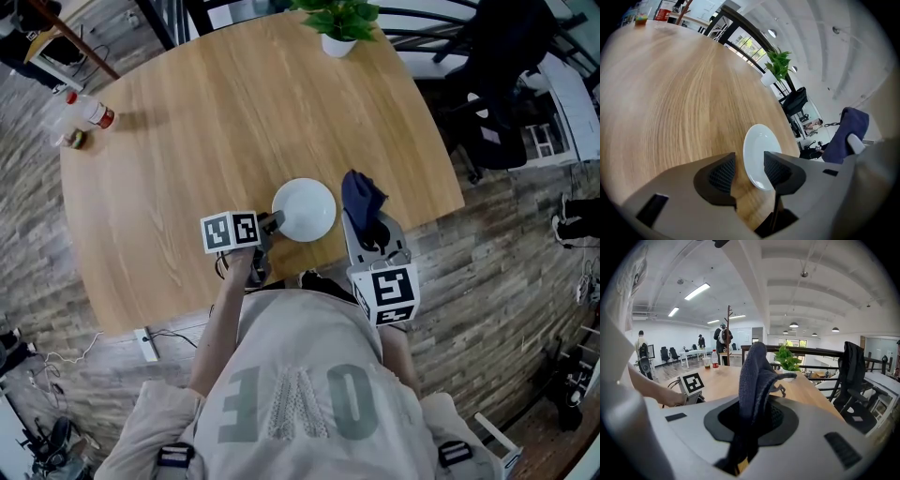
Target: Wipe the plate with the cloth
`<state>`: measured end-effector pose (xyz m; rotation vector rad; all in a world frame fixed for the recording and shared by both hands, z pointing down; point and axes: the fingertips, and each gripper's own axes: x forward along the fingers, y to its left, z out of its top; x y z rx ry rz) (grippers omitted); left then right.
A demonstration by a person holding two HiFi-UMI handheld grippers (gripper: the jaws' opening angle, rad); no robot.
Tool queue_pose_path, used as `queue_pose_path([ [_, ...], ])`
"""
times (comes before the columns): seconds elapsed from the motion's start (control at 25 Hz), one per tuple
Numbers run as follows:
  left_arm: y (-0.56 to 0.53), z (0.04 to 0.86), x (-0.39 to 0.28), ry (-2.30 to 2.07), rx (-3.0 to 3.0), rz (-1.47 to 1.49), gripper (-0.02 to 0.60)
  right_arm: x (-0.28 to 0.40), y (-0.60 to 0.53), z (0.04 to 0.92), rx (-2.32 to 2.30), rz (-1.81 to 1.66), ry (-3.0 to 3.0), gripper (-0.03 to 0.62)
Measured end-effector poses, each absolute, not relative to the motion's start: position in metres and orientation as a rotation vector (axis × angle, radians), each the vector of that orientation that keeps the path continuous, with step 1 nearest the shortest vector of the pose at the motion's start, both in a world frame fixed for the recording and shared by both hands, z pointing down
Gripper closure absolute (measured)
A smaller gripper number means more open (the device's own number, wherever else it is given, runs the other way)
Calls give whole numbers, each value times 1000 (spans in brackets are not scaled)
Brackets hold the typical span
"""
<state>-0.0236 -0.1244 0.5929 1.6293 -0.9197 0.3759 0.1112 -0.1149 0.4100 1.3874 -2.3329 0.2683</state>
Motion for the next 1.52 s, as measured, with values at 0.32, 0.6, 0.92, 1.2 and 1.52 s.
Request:
queue_pose_path([
  [0.32, -125, 595, -23, -858, 1595, 336, 436, 101, -112, 412, 1372, 270, -2330, 534],
  [0.6, -124, 603, -18, -860, 1584, 390, 532, 108, -112, 416, 1377, 262, -2292, 534],
  [0.92, -129, 604, -14, -877, 1600, 391, 535, 121, -133, 434, 1302, 173, -2191, 533],
  [1.2, -129, 602, -14, -889, 1608, 391, 537, 115, -143, 487, 997, 97, -2020, 533],
  [1.52, -129, 602, -14, -895, 1606, 370, 537, 114, -139, 567, 675, 26, -1812, 533],
])
